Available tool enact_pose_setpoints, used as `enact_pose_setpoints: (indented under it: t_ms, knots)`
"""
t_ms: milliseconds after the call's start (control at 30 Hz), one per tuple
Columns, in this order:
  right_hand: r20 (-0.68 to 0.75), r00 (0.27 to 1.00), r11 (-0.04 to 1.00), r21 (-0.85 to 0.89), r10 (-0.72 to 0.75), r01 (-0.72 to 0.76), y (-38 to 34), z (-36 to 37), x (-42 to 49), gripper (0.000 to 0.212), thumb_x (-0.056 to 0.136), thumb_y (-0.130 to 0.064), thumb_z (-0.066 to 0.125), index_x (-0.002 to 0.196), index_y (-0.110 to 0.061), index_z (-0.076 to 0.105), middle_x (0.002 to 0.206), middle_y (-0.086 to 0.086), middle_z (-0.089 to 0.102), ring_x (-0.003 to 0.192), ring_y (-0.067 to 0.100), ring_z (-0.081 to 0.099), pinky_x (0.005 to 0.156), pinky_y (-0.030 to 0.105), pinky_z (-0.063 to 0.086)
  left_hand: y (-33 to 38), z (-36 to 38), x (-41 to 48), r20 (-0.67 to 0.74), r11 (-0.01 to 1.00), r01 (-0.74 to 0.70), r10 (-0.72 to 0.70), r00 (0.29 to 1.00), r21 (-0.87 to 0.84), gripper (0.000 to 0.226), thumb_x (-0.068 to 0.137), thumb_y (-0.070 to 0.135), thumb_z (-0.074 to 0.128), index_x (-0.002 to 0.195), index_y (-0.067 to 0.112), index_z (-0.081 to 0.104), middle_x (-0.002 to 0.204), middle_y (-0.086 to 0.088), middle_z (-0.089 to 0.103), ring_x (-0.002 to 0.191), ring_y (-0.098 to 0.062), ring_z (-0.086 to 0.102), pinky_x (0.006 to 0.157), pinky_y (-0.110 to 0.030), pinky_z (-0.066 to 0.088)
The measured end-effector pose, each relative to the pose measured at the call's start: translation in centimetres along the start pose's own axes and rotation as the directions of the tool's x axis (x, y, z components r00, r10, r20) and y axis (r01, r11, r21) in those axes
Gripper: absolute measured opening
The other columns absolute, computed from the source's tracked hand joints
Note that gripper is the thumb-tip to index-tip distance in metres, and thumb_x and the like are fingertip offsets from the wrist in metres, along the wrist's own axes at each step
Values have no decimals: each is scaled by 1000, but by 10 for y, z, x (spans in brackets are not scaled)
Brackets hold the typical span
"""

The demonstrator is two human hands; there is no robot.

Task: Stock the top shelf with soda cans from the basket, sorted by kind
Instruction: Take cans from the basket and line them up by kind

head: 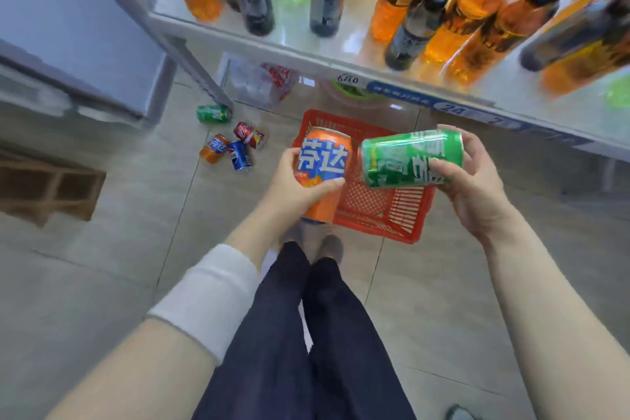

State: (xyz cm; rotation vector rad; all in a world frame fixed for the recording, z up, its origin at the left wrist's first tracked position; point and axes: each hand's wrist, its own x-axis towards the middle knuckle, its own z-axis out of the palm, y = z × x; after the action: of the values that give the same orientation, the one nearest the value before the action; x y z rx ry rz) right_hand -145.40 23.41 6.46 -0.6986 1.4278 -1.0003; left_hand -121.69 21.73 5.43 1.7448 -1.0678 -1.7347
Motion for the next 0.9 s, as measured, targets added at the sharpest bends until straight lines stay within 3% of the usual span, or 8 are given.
enact_pose_setpoints:
  t_ms: [100, 200, 333, 433, 500, 667, 767, 900]
  knots:
    - [65, 997, 999, -10, -38, 39, -37, 20, -30, 48, 65, -9, 64, 108, -26, 51, 93, 0, 63, 81, 11, 67, 63, 23, 54, 28, -22, -32, -14, 997, -70, 70, 997, -14, 58, 72, 8, 77, 118, 14, 41, 100, 7, 60, 82, 1, 59, 69, -10, 51]
    - [86, 995, 998, -34, -52, 55, -68, 41, -56, 55, 55, -22, 74, 105, -26, 51, 98, 2, 63, 84, 14, 68, 64, 25, 53, 49, -48, -60, -21, 992, -125, 124, 992, -31, 60, 62, 22, 84, 109, 25, 47, 100, 9, 63, 84, 1, 62, 71, -15, 51]
    - [83, 991, 992, -67, -101, 107, -107, 75, -80, 61, 52, -37, 72, 110, -26, 56, 112, 13, 62, 101, 28, 63, 80, 37, 50, 78, -82, -87, -43, 984, -173, 171, 984, -42, 64, 43, 43, 82, 98, 34, 48, 98, 13, 64, 86, -1, 63, 76, -21, 51]
    - [108, 982, 978, -119, -158, 170, -138, 103, -92, 57, 53, -41, 72, 109, -40, 59, 117, 7, 62, 105, 23, 63, 80, 33, 52, 103, -106, -101, -20, 969, -238, 237, 971, -61, 57, 56, 31, 87, 96, 34, 47, 96, 15, 63, 78, 8, 62, 68, -14, 50]
    - [125, 975, 969, -147, -182, 200, -158, 123, -100, 57, 53, -43, 71, 109, -42, 57, 118, 6, 60, 105, 23, 63, 79, 35, 54, 121, -122, -110, 1, 957, -282, 283, 959, -72, 52, 62, 24, 84, 96, 34, 47, 97, 14, 63, 81, 6, 63, 70, -15, 50]
    - [102, 964, 952, -165, -244, 258, -201, 169, -110, 63, 46, -45, 69, 106, -31, 52, 112, 6, 60, 86, 12, 67, 56, 17, 51, 160, -160, -122, 13, 930, -363, 364, 931, -52, 62, 52, 46, 81, 102, 39, 46, 104, 14, 63, 94, -3, 63, 82, -28, 54]
    - [119, 949, 933, -185, -292, 310, -223, 186, -111, 66, 48, -45, 68, 110, -27, 54, 108, 4, 64, 82, 7, 69, 57, 16, 52, 179, -178, -124, 11, 906, -423, 424, 906, -29, 60, 55, 45, 77, 107, 37, 46, 104, 12, 64, 91, -2, 65, 82, -30, 55]
    - [120, 925, 906, -192, -360, 377, -256, 203, -103, 74, 47, -45, 72, 116, -22, 57, 106, 3, 67, 87, 10, 69, 63, 18, 52, 211, -191, -123, 11, 874, -485, 485, 874, -9, 84, 47, 56, 76, 121, 29, 45, 110, 8, 64, 96, -7, 64, 84, -31, 54]
